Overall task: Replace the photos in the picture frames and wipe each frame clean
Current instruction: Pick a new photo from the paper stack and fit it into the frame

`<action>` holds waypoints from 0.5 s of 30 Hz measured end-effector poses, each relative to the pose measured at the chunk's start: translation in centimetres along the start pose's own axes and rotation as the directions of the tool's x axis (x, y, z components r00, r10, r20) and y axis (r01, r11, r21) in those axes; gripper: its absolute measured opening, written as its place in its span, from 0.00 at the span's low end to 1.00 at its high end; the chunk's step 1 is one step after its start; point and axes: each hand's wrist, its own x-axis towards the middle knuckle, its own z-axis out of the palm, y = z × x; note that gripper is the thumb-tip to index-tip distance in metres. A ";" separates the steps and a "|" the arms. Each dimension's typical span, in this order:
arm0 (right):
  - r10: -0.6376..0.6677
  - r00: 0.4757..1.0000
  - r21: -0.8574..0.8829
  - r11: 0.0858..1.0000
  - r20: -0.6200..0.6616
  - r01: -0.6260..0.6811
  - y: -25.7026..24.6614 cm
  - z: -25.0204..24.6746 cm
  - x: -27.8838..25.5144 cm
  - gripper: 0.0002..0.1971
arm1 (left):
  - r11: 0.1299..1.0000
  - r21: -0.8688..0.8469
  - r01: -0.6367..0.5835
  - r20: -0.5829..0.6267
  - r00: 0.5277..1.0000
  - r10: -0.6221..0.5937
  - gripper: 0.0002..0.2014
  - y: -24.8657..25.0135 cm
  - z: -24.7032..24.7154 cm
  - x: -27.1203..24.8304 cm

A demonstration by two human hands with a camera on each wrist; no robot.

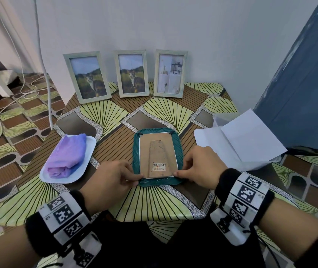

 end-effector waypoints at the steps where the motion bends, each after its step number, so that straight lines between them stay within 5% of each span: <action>1: 0.002 1.000 -0.001 1.000 -0.006 -0.002 0.0 0.0 0.0 0.19 | 1.000 0.029 -0.012 0.012 1.000 0.011 0.12 0.0 -0.1 0.1; 8: -0.038 0.993 -0.116 0.993 -0.115 0.025 -0.1 0.8 -1.5 0.18 | 0.994 0.088 -0.068 0.078 0.995 0.061 0.10 -0.3 -0.8 0.6; 15: 0.044 0.996 0.108 0.994 -0.079 -0.036 0.3 0.6 -2.1 0.12 | 0.964 0.210 -0.162 0.225 0.968 0.113 0.10 -0.3 -1.3 1.8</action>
